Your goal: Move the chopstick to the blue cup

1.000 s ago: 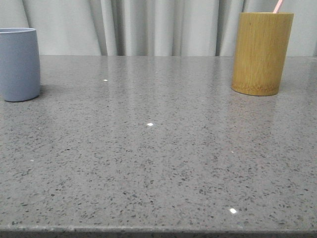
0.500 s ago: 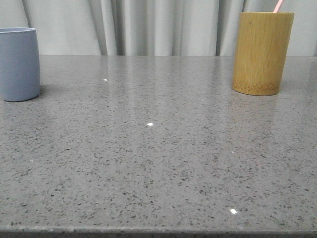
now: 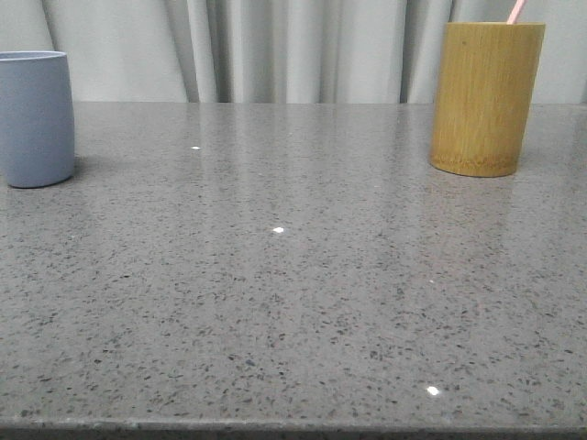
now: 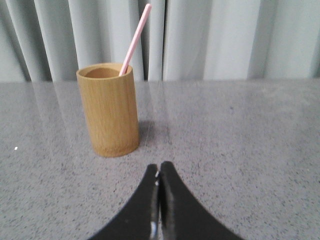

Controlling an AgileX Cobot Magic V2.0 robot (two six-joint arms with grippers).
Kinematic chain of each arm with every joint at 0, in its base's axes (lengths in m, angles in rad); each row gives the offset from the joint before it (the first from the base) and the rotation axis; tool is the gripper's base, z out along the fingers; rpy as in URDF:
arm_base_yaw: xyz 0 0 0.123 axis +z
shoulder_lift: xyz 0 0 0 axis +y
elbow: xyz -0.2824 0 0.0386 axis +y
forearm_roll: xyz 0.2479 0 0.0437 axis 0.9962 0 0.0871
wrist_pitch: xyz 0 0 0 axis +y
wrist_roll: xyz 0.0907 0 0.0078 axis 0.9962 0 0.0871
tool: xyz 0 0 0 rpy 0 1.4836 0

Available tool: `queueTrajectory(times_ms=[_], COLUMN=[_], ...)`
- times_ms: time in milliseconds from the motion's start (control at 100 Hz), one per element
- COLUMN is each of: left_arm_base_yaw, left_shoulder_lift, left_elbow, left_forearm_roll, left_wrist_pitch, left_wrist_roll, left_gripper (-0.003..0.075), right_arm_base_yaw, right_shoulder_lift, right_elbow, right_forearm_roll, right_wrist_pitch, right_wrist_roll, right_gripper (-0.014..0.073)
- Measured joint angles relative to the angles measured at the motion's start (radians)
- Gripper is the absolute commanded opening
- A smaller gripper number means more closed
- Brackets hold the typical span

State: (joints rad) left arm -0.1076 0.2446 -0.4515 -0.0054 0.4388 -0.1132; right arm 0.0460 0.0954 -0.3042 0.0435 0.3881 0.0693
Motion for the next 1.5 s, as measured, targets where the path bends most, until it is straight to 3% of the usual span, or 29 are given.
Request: queueTrajectory(times_ms=[220,370,560,1130,1240,1390,1500], left_arm_base_yaw=[0.000,0.000,0.000,0.000,0.000,0.000,0.000], left_shoulder_lift=[0.273,0.404,0.484,0.489,0.489,0.489,0.489], left_elbow=[-0.310,-0.446,-0.486,-0.489,-0.489,-0.489,-0.489], left_forearm_roll=[-0.065,-0.082,-0.087,-0.087,-0.087,-0.087,-0.087], left_wrist_pitch=[0.343,0.488,0.517,0.542,0.546,0.550,0.550], left_wrist_roll=[0.000,0.000,0.000,0.000,0.012,0.020,0.022], left_gripper=[-0.0019,-0.0019,-0.0019,0.0008,0.0153,0.0445,0.0535], right_arm_base_yaw=[0.000,0.000,0.000,0.000,0.000,0.000,0.000], right_shoulder_lift=[0.166,0.279,0.350,0.356,0.356,0.356,0.356], right_elbow=[-0.291,-0.428,-0.462,-0.462,-0.462,-0.462,-0.462], right_forearm_roll=[0.002,0.003,0.004,0.004,0.004,0.004,0.004], right_wrist_pitch=[0.296,0.412,0.417,0.417,0.417,0.417,0.417], right_wrist_roll=[0.001,0.004,0.004,0.005,0.005,0.005,0.005], right_gripper=[-0.0067,-0.0067,-0.0067,-0.0058,0.0057,0.0381,0.0552])
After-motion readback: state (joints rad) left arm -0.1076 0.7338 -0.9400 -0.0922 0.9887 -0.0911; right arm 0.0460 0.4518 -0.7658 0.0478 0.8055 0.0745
